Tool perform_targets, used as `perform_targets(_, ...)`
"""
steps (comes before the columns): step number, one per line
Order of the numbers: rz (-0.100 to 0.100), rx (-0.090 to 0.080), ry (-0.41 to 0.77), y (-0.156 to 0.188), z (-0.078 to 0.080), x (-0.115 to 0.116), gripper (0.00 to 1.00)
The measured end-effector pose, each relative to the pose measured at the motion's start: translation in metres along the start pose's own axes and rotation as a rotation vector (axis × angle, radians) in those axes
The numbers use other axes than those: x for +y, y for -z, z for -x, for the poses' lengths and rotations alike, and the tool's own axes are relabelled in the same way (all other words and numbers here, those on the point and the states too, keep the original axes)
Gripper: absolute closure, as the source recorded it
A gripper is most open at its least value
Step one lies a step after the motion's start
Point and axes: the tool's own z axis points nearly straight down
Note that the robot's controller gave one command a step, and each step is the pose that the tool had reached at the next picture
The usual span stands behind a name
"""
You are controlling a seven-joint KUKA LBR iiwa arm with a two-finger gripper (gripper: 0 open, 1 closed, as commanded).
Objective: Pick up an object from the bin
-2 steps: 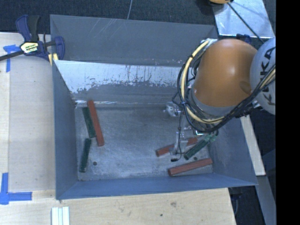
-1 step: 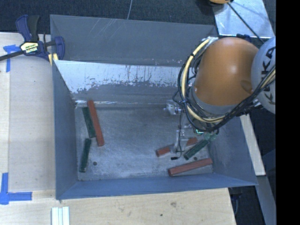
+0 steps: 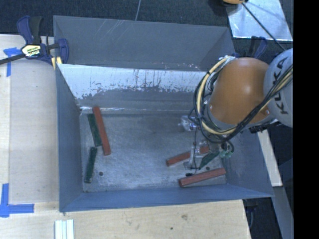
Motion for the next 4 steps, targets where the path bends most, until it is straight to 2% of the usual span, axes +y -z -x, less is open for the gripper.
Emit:
perform_targets(1, -0.001, 0.006, -0.001, -0.054, 0.016, -0.025, 0.00)
perform_targets(2, 0.000, 0.008, -0.084, -0.100, -0.019, -0.010, 1.00)
perform_targets(3, 0.000, 0.008, -0.084, -0.100, -0.019, -0.011, 1.00)
perform_targets(4, 0.000, 0.014, -0.125, -0.041, -0.022, -0.014, 1.00)
